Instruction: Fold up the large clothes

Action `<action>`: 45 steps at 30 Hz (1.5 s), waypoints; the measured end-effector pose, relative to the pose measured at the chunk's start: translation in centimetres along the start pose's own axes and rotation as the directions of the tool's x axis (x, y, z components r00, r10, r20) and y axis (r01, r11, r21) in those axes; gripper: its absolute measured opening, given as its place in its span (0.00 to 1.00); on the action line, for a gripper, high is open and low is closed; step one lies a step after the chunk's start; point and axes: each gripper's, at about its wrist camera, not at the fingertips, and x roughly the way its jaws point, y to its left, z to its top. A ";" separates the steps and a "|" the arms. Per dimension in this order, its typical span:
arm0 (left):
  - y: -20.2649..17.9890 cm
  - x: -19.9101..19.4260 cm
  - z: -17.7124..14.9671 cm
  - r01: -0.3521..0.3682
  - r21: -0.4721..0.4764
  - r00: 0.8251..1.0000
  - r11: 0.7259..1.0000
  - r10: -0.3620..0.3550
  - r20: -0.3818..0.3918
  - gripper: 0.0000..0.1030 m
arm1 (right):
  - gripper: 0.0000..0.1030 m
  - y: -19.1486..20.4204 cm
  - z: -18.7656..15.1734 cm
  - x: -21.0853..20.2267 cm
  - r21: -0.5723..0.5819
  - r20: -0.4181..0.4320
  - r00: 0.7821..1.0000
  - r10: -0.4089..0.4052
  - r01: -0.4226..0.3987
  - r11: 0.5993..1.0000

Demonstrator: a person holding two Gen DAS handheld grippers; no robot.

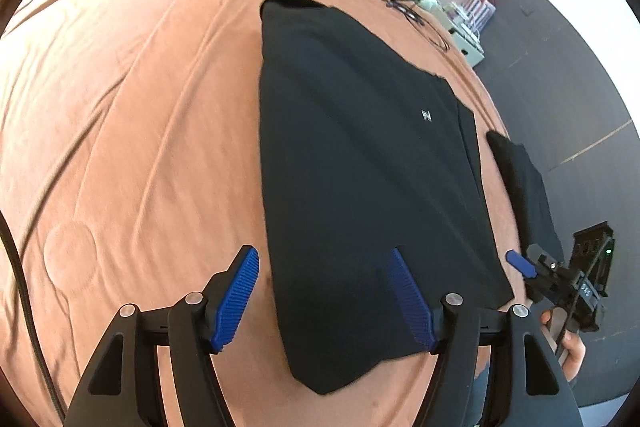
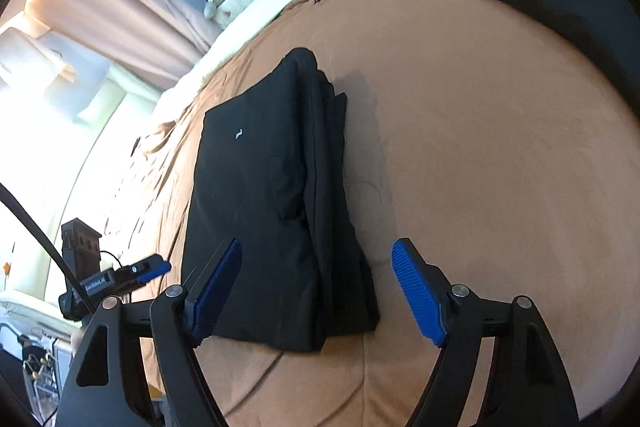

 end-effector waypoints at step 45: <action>0.7 -1.9 3.1 0.181 -0.069 0.983 0.981 -0.179 0.035 0.25 | 0.12 0.4 11.2 7.7 -0.131 -0.212 0.937 0.279 -0.310 0.942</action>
